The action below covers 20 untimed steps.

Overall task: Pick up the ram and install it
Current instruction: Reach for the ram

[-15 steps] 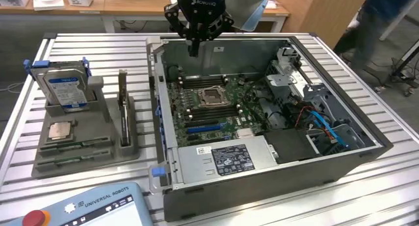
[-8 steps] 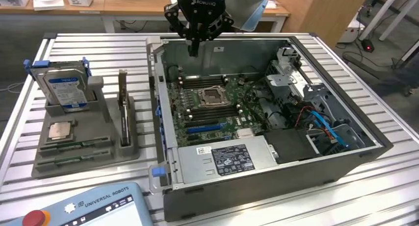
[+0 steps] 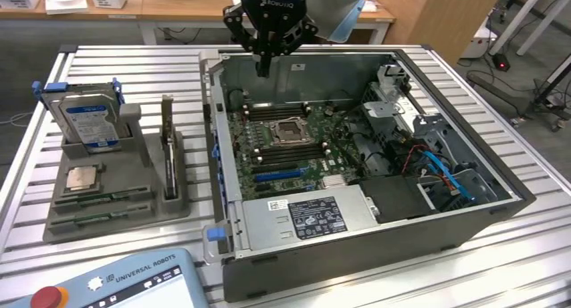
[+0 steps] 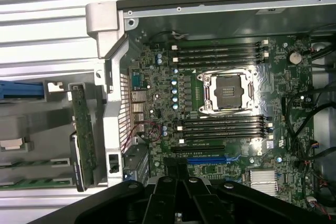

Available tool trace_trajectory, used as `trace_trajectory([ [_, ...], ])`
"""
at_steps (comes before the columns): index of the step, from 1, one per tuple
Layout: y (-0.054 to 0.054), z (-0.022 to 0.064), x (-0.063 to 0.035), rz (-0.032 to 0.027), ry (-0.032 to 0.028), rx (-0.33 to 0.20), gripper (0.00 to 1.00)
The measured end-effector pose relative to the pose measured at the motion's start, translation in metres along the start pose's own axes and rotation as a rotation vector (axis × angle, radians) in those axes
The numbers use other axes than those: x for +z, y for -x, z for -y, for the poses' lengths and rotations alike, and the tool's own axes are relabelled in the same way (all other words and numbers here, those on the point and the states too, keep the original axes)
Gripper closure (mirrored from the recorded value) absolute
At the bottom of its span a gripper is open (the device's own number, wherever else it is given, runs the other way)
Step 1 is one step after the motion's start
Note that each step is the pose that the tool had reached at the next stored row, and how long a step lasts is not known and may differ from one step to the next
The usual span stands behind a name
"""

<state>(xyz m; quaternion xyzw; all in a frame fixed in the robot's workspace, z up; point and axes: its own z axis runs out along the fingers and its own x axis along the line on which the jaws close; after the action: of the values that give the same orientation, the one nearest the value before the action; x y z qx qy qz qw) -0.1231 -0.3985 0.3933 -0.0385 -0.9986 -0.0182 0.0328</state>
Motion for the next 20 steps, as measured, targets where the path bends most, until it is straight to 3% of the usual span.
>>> trace_trajectory([
  [8,-0.005,0.0004,0.0003,0.0011,0.0,0.0,0.9],
  [11,-0.008,0.0007,0.0005,0.0044,0.0002,0.0,0.9],
  [13,-0.01,0.0008,0.0006,0.0097,0.0006,-0.001,0.9],
  [17,-0.014,0.0011,0.0009,0.0271,0.002,-0.001,0.9],
  [20,-0.018,0.0014,0.0011,0.0336,0.0025,-0.001,0.9],
])
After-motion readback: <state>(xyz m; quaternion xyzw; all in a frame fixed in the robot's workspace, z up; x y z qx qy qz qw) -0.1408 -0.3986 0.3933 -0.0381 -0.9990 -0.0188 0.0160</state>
